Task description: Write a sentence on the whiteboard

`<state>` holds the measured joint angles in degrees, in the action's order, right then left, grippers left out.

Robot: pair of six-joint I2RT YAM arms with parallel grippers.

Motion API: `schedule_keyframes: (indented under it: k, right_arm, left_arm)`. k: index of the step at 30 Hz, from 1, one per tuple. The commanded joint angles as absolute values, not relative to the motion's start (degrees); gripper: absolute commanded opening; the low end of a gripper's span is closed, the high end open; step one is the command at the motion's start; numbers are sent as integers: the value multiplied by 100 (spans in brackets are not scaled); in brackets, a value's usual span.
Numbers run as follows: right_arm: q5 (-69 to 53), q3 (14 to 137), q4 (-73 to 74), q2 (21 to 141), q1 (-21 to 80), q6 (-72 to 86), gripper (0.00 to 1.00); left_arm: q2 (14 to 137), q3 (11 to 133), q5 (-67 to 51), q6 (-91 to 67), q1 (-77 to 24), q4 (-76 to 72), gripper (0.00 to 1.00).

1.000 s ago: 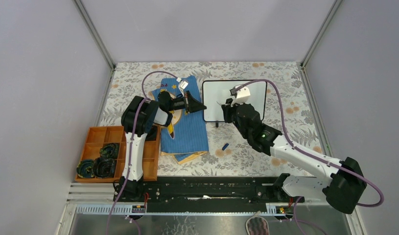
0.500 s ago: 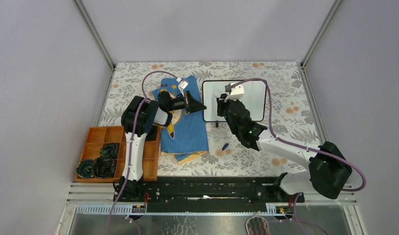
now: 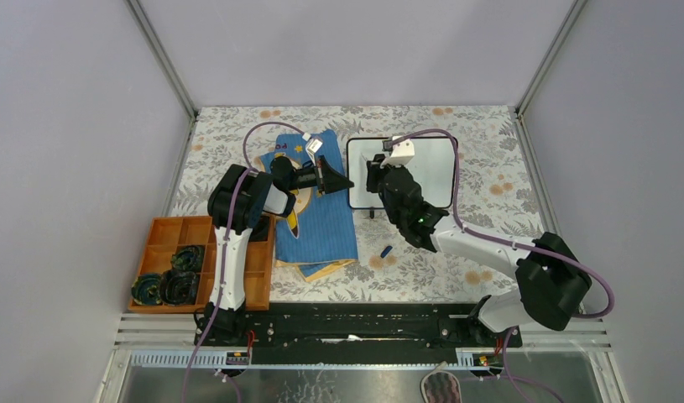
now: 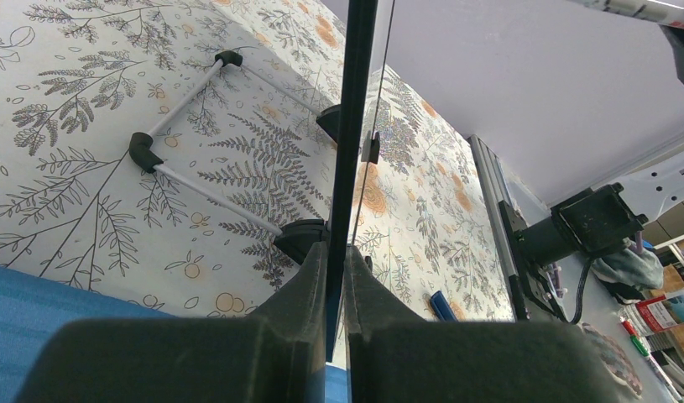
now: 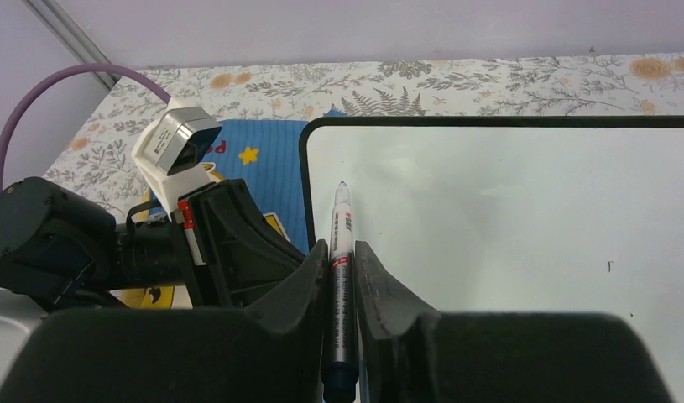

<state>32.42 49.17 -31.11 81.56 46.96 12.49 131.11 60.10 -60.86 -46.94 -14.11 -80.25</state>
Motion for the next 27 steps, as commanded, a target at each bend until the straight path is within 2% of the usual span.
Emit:
schedule_keyframes:
  k: [1, 27]
  right_arm:
    - [3382, 5256, -3475, 8280, 4576, 1413, 0]
    - [3019, 5456, -3417, 8660, 4255, 1708, 0]
  left_arm:
    - [13245, 5968, -6038, -4781, -1310, -8051, 0]
    - [13282, 5979, -6064, -4821, -1310, -8095, 0]
